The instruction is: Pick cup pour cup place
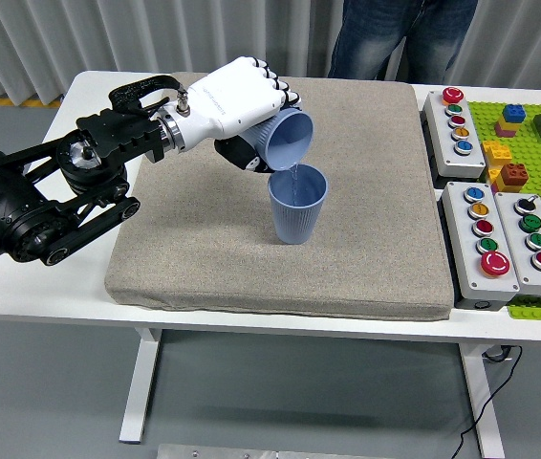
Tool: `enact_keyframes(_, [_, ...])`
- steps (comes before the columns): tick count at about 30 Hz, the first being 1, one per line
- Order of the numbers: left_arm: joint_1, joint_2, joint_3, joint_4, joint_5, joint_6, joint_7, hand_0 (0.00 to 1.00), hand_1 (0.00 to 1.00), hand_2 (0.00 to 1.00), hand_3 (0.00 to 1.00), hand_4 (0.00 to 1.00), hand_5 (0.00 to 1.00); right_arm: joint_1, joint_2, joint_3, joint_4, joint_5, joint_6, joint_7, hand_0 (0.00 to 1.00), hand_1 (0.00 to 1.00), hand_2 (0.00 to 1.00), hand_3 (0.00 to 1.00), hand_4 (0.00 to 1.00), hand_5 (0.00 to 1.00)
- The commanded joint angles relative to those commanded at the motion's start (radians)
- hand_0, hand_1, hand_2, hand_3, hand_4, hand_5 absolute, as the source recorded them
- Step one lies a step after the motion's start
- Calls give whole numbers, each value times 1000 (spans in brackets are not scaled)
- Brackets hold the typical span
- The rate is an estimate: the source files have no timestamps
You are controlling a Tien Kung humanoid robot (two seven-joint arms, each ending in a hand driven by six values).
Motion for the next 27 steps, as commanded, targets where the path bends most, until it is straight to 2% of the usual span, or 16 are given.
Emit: enact_keyframes(27, [-19, 12, 18, -14, 19, 2, 15, 560, 494, 538, 515, 880, 161, -1, 2, 4, 2, -12, 4, -4, 651, 652, 588, 593, 2, 67])
